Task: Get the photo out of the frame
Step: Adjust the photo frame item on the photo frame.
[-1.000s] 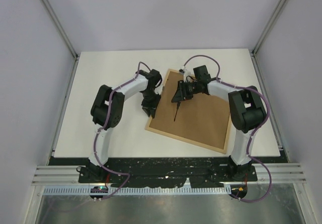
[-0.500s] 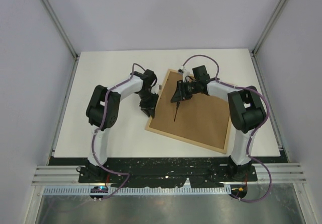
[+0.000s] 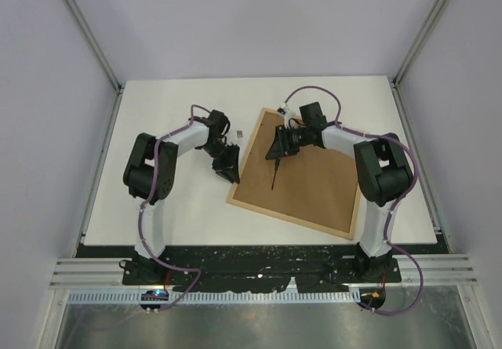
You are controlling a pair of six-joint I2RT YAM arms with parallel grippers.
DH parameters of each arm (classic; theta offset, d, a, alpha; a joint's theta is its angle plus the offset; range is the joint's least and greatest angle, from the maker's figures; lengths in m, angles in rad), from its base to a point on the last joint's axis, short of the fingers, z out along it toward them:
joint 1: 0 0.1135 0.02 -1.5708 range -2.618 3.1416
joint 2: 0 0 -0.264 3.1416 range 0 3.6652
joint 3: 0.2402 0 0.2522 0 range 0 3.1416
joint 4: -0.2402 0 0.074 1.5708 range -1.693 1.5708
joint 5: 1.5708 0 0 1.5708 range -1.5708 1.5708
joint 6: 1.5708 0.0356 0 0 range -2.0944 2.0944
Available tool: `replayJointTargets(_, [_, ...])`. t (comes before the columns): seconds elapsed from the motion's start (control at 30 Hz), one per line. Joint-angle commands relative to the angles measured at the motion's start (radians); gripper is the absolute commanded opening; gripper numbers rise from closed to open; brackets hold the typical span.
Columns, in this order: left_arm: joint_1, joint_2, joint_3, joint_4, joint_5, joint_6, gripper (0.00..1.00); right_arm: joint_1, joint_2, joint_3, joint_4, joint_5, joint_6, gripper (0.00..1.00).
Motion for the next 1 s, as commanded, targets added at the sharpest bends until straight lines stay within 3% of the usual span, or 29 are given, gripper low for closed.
replayJointTargets(0.0, [0.004,-0.039,0.005,0.12,0.109,-0.032,0.0,0.023,0.063,-0.024,-0.094,0.044,-0.082,0.08])
replayJointTargets(0.23, [0.016,-0.039,0.017,0.126,0.129,-0.052,0.0,0.023,0.069,-0.017,-0.097,0.031,-0.075,0.08])
replayJointTargets(0.37, [0.016,-0.059,0.055,0.105,0.089,-0.038,0.24,0.02,0.06,-0.008,-0.101,0.026,-0.077,0.08])
replayJointTargets(0.43, [0.016,-0.067,0.075,0.091,0.069,-0.033,0.31,0.02,0.054,-0.002,-0.105,0.026,-0.078,0.08])
replayJointTargets(0.97, [-0.122,-0.015,0.143,-0.167,-0.128,0.115,0.5,-0.018,0.038,0.056,-0.137,0.029,-0.097,0.08])
